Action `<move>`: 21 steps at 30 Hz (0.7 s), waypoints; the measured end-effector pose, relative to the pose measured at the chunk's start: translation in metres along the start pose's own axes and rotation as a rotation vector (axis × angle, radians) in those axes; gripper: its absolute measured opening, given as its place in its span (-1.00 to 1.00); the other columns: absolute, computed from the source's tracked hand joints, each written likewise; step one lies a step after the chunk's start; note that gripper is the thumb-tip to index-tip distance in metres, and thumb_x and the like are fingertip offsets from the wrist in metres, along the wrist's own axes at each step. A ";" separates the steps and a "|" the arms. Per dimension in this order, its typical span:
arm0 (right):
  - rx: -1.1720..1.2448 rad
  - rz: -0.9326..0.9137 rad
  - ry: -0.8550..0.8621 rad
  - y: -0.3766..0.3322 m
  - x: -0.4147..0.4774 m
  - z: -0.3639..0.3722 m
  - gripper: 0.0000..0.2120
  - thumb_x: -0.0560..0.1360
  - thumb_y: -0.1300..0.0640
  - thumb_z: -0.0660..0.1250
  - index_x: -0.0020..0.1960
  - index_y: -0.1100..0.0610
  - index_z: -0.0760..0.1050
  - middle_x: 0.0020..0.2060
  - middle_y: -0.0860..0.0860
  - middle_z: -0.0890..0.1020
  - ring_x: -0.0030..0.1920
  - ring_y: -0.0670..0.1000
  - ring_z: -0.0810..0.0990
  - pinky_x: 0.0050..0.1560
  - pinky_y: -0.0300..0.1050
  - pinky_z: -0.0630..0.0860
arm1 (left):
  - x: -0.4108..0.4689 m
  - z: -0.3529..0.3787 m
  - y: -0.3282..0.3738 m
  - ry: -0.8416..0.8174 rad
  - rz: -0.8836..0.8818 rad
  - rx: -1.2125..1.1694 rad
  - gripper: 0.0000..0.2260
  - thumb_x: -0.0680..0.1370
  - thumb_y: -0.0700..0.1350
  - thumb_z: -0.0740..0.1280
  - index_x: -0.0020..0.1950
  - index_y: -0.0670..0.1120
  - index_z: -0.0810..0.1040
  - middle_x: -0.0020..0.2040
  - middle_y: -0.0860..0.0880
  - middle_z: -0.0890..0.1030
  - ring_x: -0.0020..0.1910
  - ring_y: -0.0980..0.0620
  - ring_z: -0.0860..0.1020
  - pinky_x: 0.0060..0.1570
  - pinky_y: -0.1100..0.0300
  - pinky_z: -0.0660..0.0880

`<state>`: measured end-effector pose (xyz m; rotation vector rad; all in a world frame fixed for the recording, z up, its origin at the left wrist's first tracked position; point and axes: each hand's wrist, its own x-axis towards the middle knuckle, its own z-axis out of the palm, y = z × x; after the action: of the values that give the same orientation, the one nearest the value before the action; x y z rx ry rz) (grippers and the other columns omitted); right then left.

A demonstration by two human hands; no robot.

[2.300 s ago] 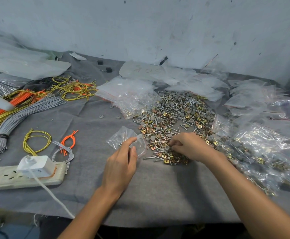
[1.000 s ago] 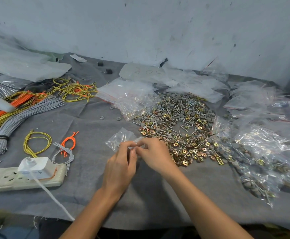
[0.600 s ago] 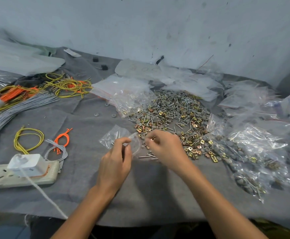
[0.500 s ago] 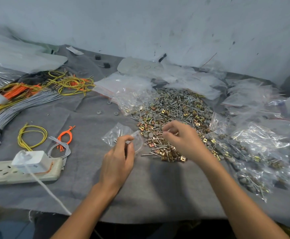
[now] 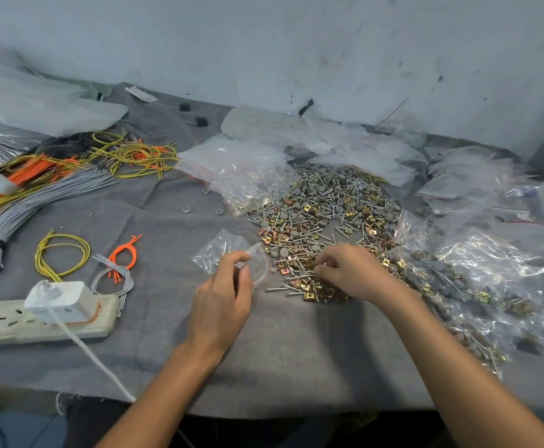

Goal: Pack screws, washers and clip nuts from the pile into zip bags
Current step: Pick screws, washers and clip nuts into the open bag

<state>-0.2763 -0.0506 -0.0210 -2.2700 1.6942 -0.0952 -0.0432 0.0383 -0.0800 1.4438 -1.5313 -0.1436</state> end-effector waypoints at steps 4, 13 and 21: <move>-0.013 0.013 0.019 -0.002 0.006 0.004 -0.89 0.55 -0.08 0.39 -0.02 -0.06 0.61 -0.15 -0.13 0.65 -0.11 -0.06 0.60 -0.06 -0.04 0.58 | 0.001 0.000 0.000 -0.018 -0.017 0.009 -0.78 0.62 -0.17 0.33 0.22 0.06 0.43 -0.33 0.16 0.45 -0.40 0.04 0.44 -0.39 0.13 0.31; 0.065 0.009 0.102 -0.004 0.003 0.000 -0.92 0.60 -0.01 0.35 -0.03 -0.06 0.60 -0.18 -0.14 0.65 -0.14 -0.07 0.59 -0.16 -0.12 0.50 | 0.001 -0.002 0.002 -0.033 -0.023 -0.008 -0.79 0.63 -0.17 0.31 0.22 0.05 0.43 -0.37 0.18 0.38 -0.44 0.11 0.37 -0.43 0.09 0.36; 0.483 -0.193 0.080 -0.070 -0.016 0.015 -0.92 0.53 0.07 0.44 0.01 -0.05 0.68 -0.21 -0.13 0.71 -0.19 -0.18 0.64 -0.07 -0.20 0.57 | 0.000 -0.001 0.001 -0.018 -0.030 -0.017 -0.81 0.63 -0.05 0.24 0.24 0.09 0.43 -0.29 0.14 0.51 -0.31 -0.03 0.53 -0.36 0.05 0.40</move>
<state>-0.2128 -0.0145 -0.0138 -2.0674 1.3024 -0.5787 -0.0429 0.0388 -0.0789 1.4563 -1.5196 -0.1879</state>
